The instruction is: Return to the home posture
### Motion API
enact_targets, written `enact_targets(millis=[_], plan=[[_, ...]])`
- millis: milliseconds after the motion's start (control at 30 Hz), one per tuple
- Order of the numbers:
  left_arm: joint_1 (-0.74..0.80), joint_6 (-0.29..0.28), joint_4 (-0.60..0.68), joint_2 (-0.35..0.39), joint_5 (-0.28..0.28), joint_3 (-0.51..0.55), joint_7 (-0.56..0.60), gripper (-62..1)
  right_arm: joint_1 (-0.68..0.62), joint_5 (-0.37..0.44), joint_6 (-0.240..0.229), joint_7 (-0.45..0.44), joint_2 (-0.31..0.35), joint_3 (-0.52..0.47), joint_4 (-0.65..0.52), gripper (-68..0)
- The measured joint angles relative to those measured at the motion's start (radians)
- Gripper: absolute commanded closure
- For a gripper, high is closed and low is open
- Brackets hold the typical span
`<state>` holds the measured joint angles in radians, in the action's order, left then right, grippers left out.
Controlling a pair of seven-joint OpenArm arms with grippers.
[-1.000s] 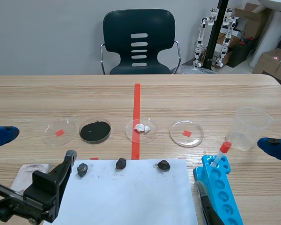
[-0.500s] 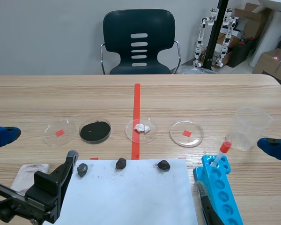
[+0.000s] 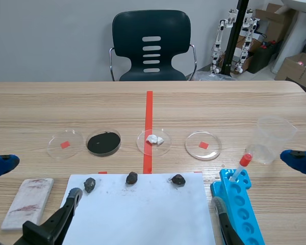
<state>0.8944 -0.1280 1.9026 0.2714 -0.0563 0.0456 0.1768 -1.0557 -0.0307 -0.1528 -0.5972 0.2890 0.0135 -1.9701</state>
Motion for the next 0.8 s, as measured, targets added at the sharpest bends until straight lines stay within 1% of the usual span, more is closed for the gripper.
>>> enact_targets(millis=[800], plan=[[0.0,0.0,0.0,0.0,0.0,0.0,0.0,-62.3,0.0,0.0,0.0,0.0,0.0,0.0,0.0,-65.5]])
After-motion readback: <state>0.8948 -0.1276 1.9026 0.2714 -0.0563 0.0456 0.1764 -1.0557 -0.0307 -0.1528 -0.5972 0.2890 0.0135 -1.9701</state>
